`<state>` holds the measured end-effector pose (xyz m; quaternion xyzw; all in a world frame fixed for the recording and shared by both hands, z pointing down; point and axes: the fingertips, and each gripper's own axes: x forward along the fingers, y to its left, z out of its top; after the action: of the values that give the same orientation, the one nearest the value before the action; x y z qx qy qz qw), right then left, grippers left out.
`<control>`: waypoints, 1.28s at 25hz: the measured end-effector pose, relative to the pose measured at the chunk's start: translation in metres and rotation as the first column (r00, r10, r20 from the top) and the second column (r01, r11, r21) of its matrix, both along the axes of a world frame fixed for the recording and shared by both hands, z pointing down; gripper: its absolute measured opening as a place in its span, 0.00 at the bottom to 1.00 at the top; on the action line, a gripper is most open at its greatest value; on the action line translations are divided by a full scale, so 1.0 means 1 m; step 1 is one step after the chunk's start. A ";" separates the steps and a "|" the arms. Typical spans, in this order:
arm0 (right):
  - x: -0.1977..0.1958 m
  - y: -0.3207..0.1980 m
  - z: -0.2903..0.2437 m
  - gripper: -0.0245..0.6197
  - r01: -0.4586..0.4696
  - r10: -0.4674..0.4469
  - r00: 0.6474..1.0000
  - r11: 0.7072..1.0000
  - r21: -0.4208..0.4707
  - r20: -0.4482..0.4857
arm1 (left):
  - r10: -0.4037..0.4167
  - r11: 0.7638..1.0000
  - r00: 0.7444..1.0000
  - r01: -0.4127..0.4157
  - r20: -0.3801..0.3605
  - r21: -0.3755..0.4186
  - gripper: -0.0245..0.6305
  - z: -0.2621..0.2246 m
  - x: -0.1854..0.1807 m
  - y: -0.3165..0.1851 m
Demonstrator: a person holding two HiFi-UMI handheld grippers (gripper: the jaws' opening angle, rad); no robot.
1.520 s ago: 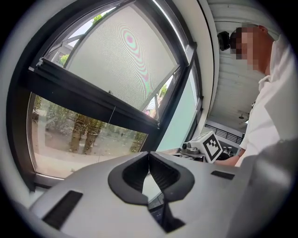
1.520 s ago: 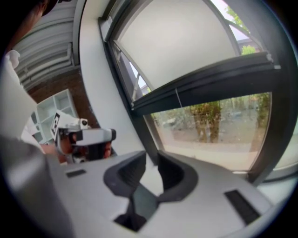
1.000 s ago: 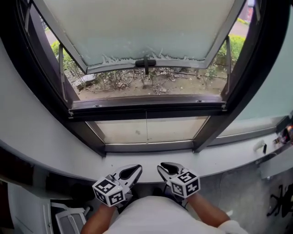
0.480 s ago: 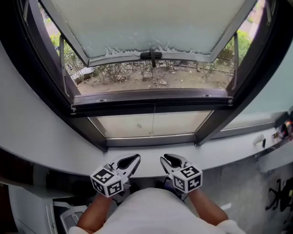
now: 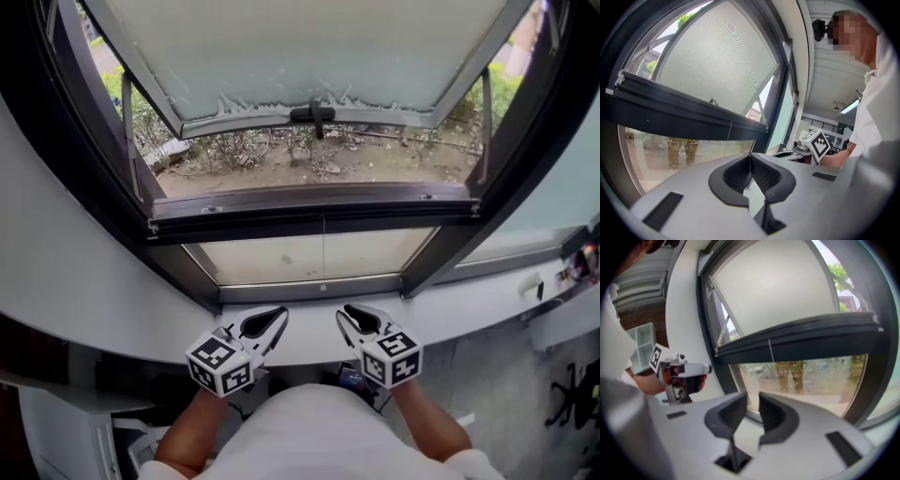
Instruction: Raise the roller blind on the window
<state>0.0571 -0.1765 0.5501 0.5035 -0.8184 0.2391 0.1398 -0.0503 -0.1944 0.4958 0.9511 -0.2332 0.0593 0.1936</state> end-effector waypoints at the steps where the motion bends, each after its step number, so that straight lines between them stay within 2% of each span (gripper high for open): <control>1: 0.002 -0.002 -0.001 0.16 -0.001 0.001 1.000 1.000 0.003 -0.006 | -0.001 1.000 1.000 0.001 0.002 0.007 0.07 -0.001 -0.001 -0.003; 16: 0.006 -0.044 -0.033 0.16 0.037 -0.028 0.995 0.995 0.092 -0.099 | -0.016 0.992 1.000 0.013 0.025 0.124 0.07 -0.035 -0.006 -0.050; 26: 0.020 -0.080 -0.059 0.16 0.050 -0.022 0.984 0.988 0.148 -0.179 | 0.003 0.972 0.993 -0.030 0.115 0.231 0.07 -0.053 0.001 -0.076; 32: 0.026 -0.104 -0.073 0.16 0.057 -0.020 0.977 0.984 0.171 -0.214 | -0.054 0.960 0.990 0.017 0.127 0.281 0.07 -0.064 0.007 -0.104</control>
<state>0.0829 -0.2807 0.4767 0.5205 -0.8265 0.1080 0.1855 -0.0431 -0.2979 0.4315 0.9585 -0.2687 0.0857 0.0425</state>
